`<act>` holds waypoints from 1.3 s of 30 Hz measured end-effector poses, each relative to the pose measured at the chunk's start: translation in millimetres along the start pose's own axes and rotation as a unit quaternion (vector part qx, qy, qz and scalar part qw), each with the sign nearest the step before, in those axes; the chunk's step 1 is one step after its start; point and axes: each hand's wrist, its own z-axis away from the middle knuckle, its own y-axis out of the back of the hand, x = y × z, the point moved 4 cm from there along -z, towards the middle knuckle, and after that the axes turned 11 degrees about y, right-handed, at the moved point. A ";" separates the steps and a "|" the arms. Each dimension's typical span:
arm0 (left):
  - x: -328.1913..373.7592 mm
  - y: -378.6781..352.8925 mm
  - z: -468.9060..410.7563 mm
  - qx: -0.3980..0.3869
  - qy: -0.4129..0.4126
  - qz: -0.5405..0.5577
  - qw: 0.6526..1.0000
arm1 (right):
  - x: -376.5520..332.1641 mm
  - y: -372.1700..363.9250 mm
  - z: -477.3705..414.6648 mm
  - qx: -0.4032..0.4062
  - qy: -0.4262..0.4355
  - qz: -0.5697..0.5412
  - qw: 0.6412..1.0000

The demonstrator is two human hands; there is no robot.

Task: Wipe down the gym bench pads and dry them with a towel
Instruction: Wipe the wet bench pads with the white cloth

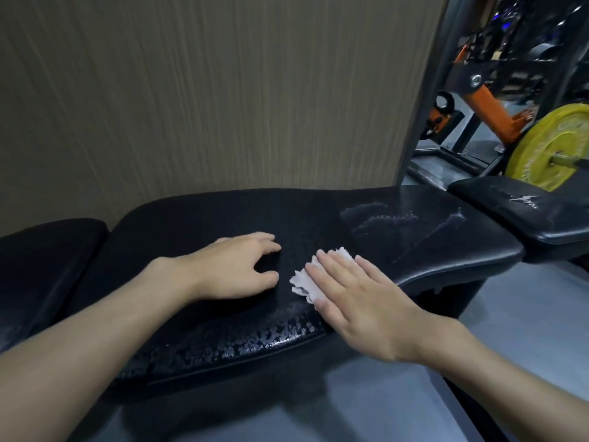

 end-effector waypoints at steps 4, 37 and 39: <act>15.6 -1.1 -2.5 0.002 0.005 -0.045 0.999 | 25.8 1.4 -31.8 -0.006 -0.038 -0.015 0.999; 35.9 -5.1 -26.5 0.000 -0.034 -0.129 0.991 | 34.0 9.8 -16.2 -0.035 -0.189 -0.026 0.981; 38.2 -1.6 -30.8 0.009 -0.080 -0.089 0.993 | 20.6 8.5 -1.3 -0.038 -0.200 -0.019 0.979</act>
